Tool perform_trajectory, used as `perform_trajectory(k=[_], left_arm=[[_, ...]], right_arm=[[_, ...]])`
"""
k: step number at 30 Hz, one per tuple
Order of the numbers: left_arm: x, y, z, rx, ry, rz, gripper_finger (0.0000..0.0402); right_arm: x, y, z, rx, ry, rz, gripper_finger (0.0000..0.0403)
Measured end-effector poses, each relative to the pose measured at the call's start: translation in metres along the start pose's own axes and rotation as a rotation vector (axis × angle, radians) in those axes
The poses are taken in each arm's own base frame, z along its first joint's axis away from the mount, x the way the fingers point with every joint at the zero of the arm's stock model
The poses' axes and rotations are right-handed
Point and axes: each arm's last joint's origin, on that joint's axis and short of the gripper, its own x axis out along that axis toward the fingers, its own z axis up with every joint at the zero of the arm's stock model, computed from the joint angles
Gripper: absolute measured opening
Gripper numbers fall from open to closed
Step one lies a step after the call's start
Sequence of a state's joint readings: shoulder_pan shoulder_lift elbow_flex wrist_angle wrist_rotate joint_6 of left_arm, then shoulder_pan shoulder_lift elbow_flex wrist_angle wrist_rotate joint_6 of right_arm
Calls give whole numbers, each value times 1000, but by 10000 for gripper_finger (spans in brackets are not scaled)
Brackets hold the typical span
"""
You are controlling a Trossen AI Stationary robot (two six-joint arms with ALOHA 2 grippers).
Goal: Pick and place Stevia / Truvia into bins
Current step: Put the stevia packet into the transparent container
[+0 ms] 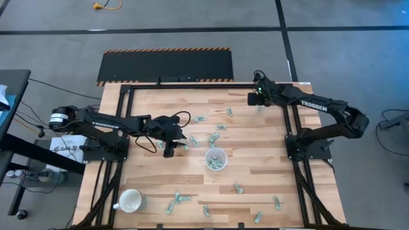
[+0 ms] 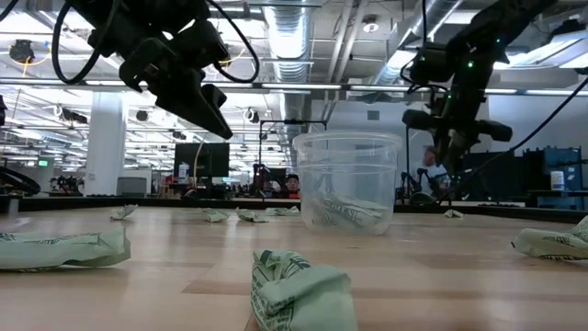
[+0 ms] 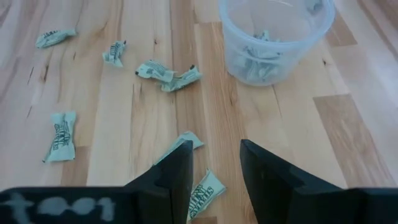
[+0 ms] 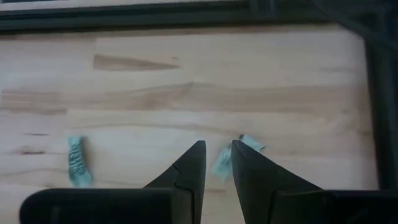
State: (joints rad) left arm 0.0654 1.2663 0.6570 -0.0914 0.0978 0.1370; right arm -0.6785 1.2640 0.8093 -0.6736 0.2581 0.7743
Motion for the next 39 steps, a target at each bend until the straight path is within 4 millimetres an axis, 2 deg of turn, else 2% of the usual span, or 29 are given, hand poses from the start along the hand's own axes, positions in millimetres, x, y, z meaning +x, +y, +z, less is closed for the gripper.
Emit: perform_trajectory(k=[5, 9, 15, 21, 25, 30, 39], left_arm=[[0, -2, 0, -15, 1, -10, 123], [1, -7, 0, -1, 2, -27, 123], [1, -8, 1, 20, 1, -32, 123], [1, -8, 1, 31, 2, -20, 123], [1, -8, 1, 32, 1, -19, 123], [1, -8, 1, 33, 1, -18, 123], [1, -8, 1, 33, 1, -17, 123]], right_arm=[[1, -1, -2, 59, 21, 3, 70], [10, -6, -10, 58, 39, -11, 79], [24, -13, -22, 112, 30, -4, 114], [31, -19, -28, 232, 22, -41, 157], [36, -18, -30, 253, -22, -4, 173], [46, -10, -33, 234, -15, 0, 172], [79, -8, -44, 190, 69, -101, 152]])
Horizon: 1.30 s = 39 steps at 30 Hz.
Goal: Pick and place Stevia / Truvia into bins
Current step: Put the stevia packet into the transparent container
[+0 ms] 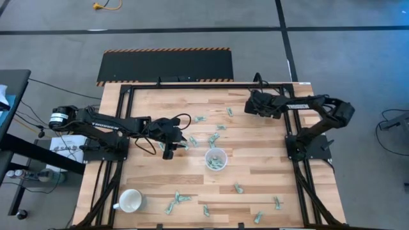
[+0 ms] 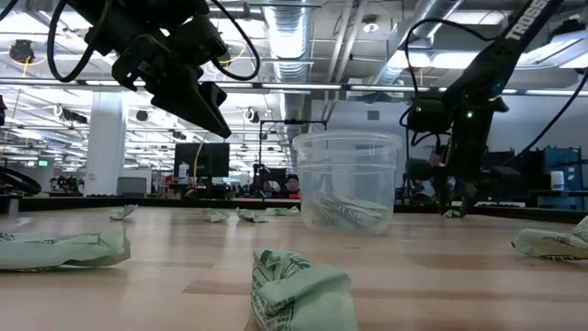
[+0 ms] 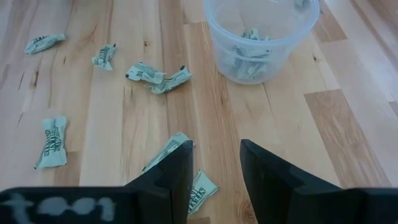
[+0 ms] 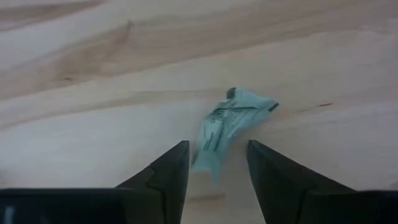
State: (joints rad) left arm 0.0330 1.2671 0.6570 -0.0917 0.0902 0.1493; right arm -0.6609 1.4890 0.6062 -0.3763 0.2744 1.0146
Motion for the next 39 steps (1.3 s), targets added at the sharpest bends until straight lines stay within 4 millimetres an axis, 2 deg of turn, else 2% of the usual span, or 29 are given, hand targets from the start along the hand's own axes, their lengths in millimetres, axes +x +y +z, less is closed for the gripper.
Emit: perform_trajectory(k=[10, 14, 21, 23, 27, 31, 35, 39], left_arm=[[0, 0, 0, 0, 0, 0, 123], [0, 0, 0, 23, 1, 2, 123], [0, 2, 0, 28, 10, 59, 123], [0, 3, -1, 21, 19, 103, 123], [-1, 6, -4, -6, 69, 233, 123], [-2, 8, -10, -14, 133, 325, 123], [-2, 8, -14, -11, 177, 325, 123], [-3, 7, -17, 0, 214, 305, 123]], right_arm=[[5, 2, 0, -60, -15, -19, 125], [5, 3, -1, -131, -33, -27, 92], [3, 10, -8, -271, -63, -9, 10], [-2, 16, -10, -327, -50, 11, 7], [-24, 33, -15, -412, -64, 67, 7], [-59, 51, -27, -532, -96, 157, 5], [-98, 66, -56, -708, -104, 342, 6], [-135, 76, -95, -857, -124, 536, 2]])
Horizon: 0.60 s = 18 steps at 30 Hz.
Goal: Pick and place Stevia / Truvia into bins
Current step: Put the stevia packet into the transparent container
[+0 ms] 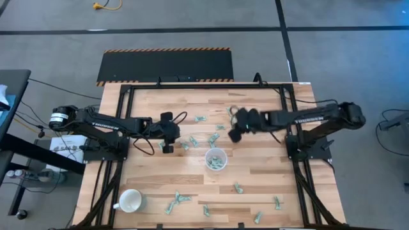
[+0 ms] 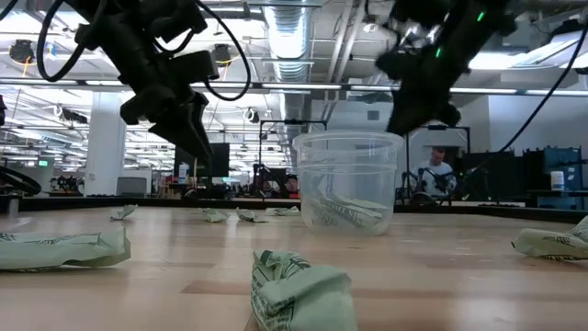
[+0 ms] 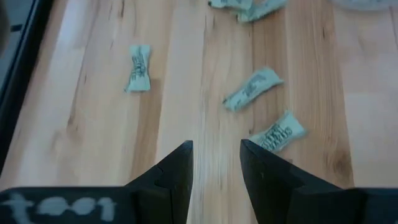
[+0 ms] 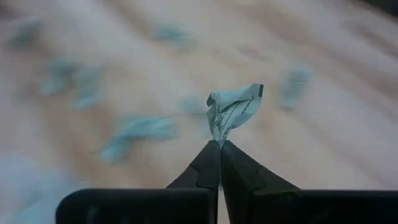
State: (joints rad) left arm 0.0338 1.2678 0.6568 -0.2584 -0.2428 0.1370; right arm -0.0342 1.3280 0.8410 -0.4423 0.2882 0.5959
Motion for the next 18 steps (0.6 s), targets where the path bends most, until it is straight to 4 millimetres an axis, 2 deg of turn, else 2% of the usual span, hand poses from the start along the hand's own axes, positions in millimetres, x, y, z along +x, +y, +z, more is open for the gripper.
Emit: perform_trajectory(k=[4, 7, 12, 18], left_arm=[[0, 0, -2, 5, 21, -3, 123], [0, -1, -2, 4, 18, -11, 123], [0, -3, -1, 9, 0, -97, 123], [7, -10, -3, 85, 2, -250, 123]], right_arm=[[-17, 42, -11, -145, -86, 180, 6], [-19, 66, -19, -263, -146, 275, 8], [-10, 84, -31, -393, -167, 314, 7], [13, 91, -39, -403, -143, 295, 9]])
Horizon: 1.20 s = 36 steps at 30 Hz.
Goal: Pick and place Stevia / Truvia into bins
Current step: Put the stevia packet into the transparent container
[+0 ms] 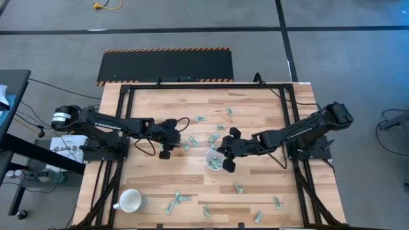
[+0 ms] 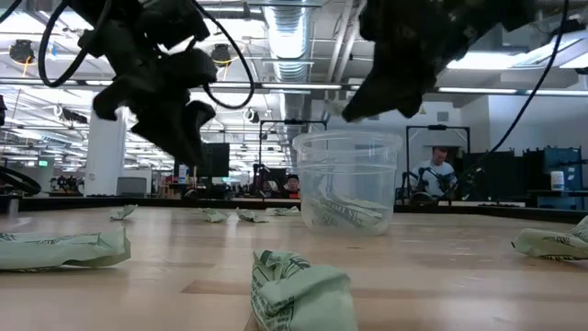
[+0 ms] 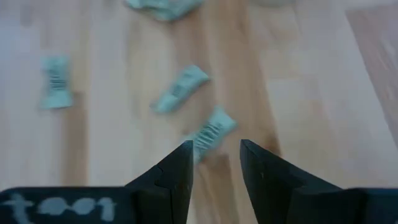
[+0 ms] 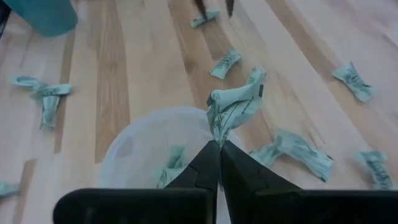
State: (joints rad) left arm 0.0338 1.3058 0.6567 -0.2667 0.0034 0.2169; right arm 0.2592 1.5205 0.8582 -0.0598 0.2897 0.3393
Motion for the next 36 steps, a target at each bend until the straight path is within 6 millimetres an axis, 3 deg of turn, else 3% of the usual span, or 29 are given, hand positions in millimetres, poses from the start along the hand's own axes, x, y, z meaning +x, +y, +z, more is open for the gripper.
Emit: perform_trajectory(k=[5, 10, 19, 36], left_arm=[[19, -1, -3, 86, 42, -30, 123], [36, -1, -6, 118, 63, -32, 123], [39, -1, -6, 139, 68, -31, 126], [62, -1, -9, 214, 85, 8, 185]], right_arm=[[12, 3, -4, -12, 39, -12, 18], [11, 5, 1, -6, 32, 17, 43], [8, 8, 0, 20, 56, 54, 93], [-10, 9, 7, -37, 0, 16, 97]])
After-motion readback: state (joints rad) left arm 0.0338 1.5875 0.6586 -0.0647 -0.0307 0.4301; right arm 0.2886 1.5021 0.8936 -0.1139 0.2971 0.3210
